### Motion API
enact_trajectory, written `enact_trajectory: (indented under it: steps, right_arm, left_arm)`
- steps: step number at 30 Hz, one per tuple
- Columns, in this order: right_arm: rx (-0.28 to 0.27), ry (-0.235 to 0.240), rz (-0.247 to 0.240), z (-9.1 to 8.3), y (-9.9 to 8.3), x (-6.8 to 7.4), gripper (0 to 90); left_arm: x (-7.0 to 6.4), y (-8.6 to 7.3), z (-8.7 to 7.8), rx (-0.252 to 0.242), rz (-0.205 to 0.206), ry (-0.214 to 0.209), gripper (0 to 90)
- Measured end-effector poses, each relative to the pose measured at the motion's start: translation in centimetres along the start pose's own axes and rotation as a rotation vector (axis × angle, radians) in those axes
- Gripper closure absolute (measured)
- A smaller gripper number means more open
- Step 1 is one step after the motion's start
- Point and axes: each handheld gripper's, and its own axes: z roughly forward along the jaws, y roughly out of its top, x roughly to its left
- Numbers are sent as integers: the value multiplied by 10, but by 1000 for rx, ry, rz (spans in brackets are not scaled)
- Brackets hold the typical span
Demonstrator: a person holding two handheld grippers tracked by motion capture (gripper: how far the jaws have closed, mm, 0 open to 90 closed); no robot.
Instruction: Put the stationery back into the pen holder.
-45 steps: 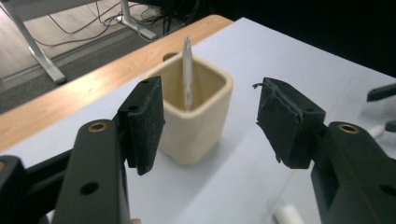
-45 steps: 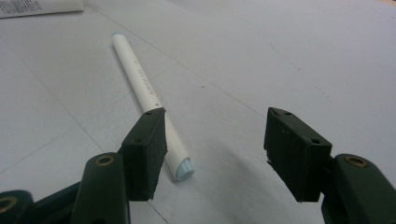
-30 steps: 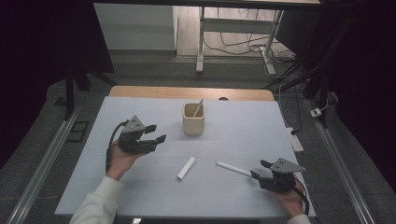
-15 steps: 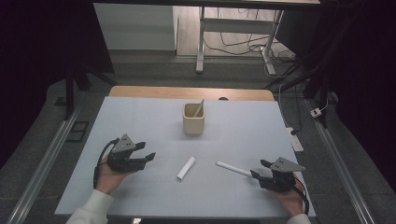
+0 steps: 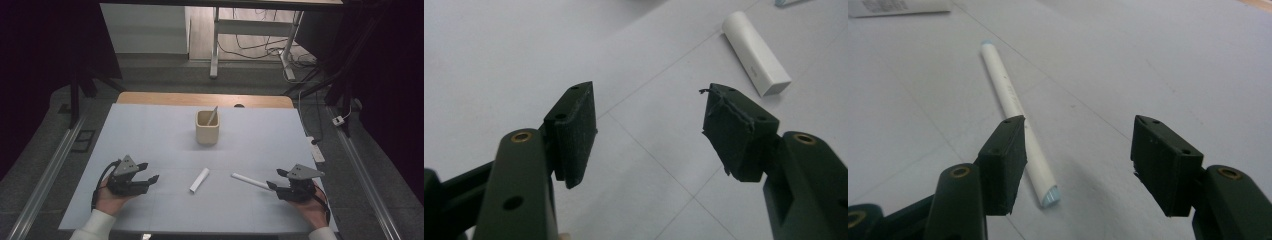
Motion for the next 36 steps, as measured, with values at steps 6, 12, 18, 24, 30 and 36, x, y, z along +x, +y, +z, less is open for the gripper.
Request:
enact_trajectory:
  steps: [6,12,18,24,30,36]
  right_arm:
    - [33,44,-9,-3,22,-3,388]
    - [71,78,-22,5,47,-7,388]
    - [94,116,-42,22,75,-5,390]
    - [122,139,-59,38,88,0,389]
    - [149,183,-92,50,89,8,387]
    - [185,219,-118,64,91,13,386]
  left_arm:
    - [-2,-2,3,24,18,12,352]
    - [-2,-3,6,38,28,7,340]
    - [0,-4,6,38,16,5,330]
    - [0,-4,6,32,21,5,329]
    - [0,-4,8,40,32,-1,328]
    - [0,-3,9,41,38,-3,327]
